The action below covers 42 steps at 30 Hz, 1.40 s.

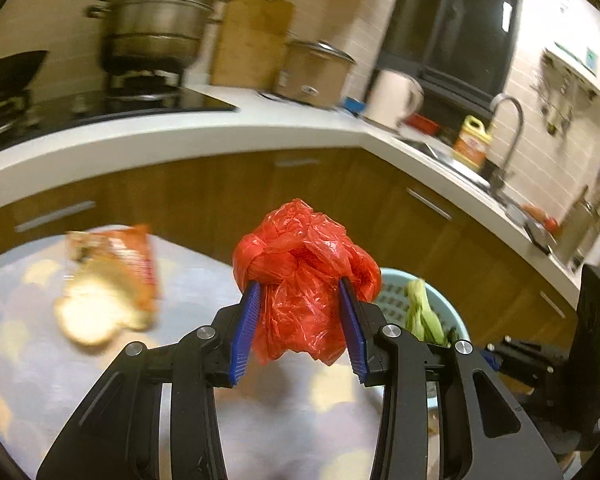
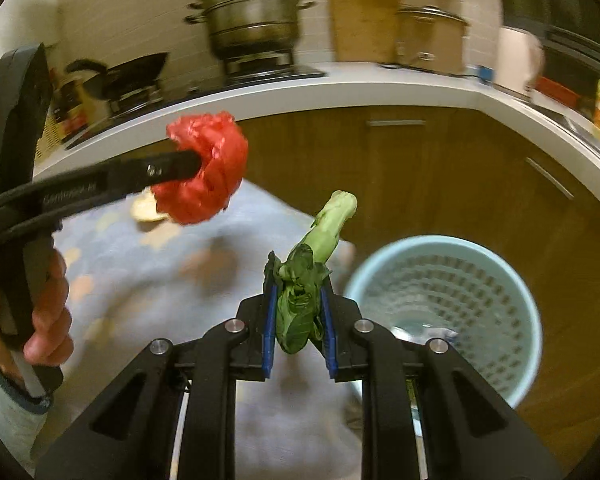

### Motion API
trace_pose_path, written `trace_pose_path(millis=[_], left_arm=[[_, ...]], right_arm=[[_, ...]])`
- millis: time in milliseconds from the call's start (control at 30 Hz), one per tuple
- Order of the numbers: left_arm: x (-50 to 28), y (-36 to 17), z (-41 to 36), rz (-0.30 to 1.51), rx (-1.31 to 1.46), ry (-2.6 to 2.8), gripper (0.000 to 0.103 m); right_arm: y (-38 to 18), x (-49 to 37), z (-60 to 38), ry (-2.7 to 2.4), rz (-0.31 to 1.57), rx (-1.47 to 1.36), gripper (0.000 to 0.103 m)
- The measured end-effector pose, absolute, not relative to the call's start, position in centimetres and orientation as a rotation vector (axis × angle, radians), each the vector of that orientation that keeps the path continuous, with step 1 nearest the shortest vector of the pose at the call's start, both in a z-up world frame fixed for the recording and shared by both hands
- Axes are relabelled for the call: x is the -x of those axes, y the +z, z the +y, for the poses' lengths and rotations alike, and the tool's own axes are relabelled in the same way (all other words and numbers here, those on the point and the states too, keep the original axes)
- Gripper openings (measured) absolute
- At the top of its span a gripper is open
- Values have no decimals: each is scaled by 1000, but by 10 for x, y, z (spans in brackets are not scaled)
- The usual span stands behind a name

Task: Collect trash
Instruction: 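Carry the red bag and vegetable over the basket and open both grippers, then move back to the table and grasp the bread slice with the left gripper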

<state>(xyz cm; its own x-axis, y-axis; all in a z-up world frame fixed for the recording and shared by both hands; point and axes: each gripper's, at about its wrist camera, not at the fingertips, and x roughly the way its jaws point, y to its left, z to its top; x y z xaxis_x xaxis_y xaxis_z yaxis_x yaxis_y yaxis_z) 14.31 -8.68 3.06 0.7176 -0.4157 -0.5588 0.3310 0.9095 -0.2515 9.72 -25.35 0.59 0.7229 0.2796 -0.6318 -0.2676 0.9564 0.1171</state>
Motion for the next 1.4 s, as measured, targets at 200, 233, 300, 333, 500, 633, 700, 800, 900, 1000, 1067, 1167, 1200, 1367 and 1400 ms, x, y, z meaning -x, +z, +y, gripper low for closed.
trace_pose_path(millis=[200,233,300,333,500,633,700,800,900,1000,1067,1167,1200,1367,1400], left_arm=[[-164,12,-147,736,112,-497,38],[-167,9,-158,750,103,-509,38],[-171,3,-178,769,77,-528,38],[-172,0,-188,780,60,-540,38],[-179,-16,-223,839,1,-565,44],[-183,-26,-230,879,-2,-599,52],[-184,-30,-233,891,-23,-589,58],[-182,-34,-231,895,-33,-579,58],[-181,-34,-224,897,-20,-569,58],[-179,-31,-215,886,-21,-549,58],[-177,-27,-207,875,-17,-533,58],[-172,-19,-189,851,-3,-500,58],[-170,-15,-181,836,-2,-483,58],[-159,2,-134,774,28,-379,62],[-159,5,-126,766,35,-355,62]], right_arm=[[-14,-101,-308,150,729,-28,17],[-18,-103,-316,133,739,-33,17],[-27,-107,-329,98,767,-47,17],[-32,-110,-336,85,786,-58,17],[-50,-122,-358,46,852,-94,20],[-60,-129,-373,37,883,-126,25],[-64,-129,-378,28,898,-136,27],[-66,-128,-384,20,896,-153,27],[-65,-125,-385,22,889,-165,27],[-58,-126,-378,35,874,-156,27],[-52,-126,-367,58,861,-145,27],[-43,-127,-349,96,839,-123,27],[-40,-128,-341,115,832,-120,27],[-28,-136,-301,187,807,-81,27],[-25,-138,-291,204,801,-70,27]])
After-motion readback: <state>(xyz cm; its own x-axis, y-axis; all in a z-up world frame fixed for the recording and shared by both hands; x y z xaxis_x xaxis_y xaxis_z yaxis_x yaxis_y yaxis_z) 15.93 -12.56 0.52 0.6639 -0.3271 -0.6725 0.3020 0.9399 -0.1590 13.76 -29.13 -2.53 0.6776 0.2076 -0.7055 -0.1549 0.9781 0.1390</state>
